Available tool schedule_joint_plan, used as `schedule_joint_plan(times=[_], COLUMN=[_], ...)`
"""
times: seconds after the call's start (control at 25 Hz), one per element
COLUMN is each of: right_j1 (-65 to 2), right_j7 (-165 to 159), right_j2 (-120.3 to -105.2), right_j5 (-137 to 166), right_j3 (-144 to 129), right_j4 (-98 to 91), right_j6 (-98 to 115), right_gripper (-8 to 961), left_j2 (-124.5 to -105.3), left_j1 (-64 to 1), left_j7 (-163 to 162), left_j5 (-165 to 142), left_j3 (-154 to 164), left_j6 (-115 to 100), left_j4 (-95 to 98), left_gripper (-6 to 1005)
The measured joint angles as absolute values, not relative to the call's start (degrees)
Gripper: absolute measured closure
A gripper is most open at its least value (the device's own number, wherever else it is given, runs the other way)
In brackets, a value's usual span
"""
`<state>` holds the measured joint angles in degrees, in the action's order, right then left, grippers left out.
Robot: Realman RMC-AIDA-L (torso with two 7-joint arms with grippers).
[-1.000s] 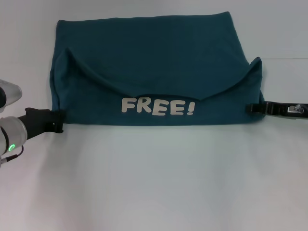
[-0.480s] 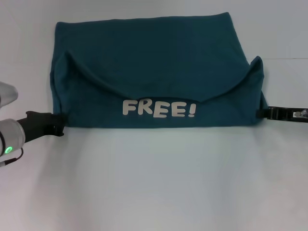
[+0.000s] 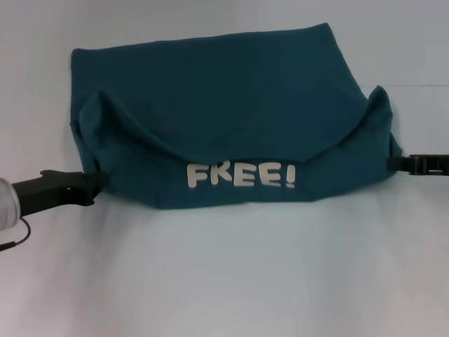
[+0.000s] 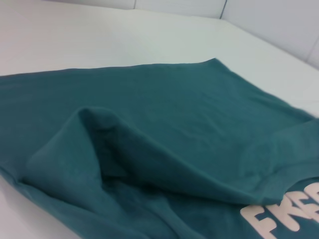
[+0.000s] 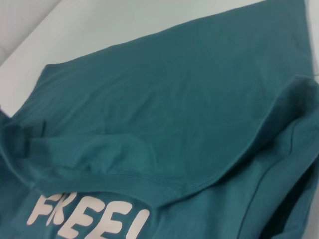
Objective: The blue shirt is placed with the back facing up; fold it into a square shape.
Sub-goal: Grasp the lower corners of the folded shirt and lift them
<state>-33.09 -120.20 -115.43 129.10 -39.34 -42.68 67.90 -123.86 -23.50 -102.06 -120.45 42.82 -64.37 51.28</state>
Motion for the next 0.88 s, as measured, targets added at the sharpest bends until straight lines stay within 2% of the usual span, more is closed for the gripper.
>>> schedule_joint_plan(times=[0.4, 0.88], right_j1=[-25.4, -17.4], right_j7=[-119.9, -109.4], right_j2=[-114.54, -115.36], right_j5=[129.1, 129.0], right_j3=[-38.9, -28.4], right_j4=[-50.8, -53.5], right_j6=[81.5, 98.2], right_gripper=[942, 948], left_j2=[-123.71, -122.63], left_j1=[-21.9, -20.3], left_j7=[-107.7, -107.5], left_j5=[-123.1, -123.2], left_j3=[37.2, 28.9], left_j6=[-75.0, -90.7], left_j4=[54.2, 54.5], left_gripper=[931, 920])
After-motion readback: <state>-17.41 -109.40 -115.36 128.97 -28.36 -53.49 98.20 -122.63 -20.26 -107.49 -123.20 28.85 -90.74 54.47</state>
